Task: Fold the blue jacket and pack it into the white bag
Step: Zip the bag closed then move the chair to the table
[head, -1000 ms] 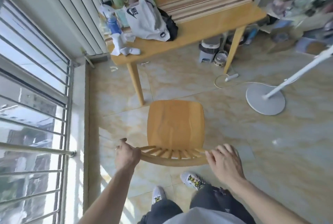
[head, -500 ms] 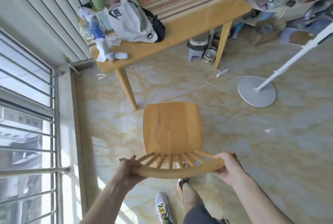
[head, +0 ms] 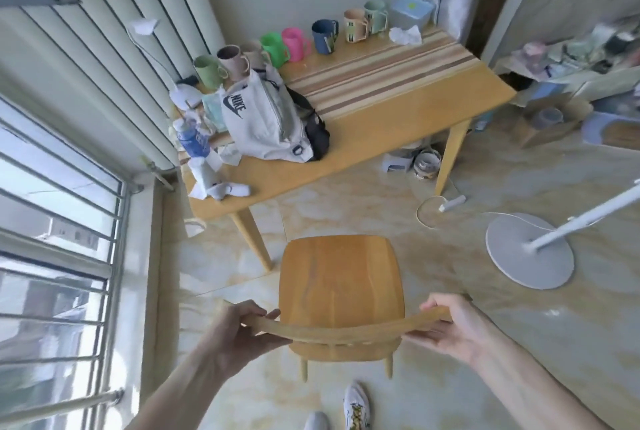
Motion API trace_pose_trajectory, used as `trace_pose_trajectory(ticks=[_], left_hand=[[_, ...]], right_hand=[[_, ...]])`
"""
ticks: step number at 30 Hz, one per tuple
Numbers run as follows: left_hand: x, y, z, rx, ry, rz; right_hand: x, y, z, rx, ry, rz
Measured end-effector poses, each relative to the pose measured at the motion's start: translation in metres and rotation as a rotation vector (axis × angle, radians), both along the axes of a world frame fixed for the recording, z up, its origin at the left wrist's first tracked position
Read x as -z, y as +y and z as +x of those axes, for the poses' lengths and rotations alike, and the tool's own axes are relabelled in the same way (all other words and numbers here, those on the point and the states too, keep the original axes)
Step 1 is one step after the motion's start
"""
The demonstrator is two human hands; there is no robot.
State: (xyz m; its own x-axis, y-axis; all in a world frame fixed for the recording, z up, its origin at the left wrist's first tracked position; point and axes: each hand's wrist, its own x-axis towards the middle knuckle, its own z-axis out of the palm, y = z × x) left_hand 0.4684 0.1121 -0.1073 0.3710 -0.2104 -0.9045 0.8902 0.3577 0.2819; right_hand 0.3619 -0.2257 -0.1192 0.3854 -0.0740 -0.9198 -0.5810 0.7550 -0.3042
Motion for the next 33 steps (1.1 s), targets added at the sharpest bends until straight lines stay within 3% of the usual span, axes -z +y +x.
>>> trace_pose_trajectory(ticks=[17, 33], left_hand=[[0.051, -0.152, 0.256, -0.187, -0.037, -0.163], [0.096, -0.248, 0.308, -0.385, -0.011, -0.048]], right_hand=[[0.02, -0.147, 0.305, -0.118, -0.009, -0.167], [0.07, -0.249, 0.424, -0.197, -0.027, -0.067]])
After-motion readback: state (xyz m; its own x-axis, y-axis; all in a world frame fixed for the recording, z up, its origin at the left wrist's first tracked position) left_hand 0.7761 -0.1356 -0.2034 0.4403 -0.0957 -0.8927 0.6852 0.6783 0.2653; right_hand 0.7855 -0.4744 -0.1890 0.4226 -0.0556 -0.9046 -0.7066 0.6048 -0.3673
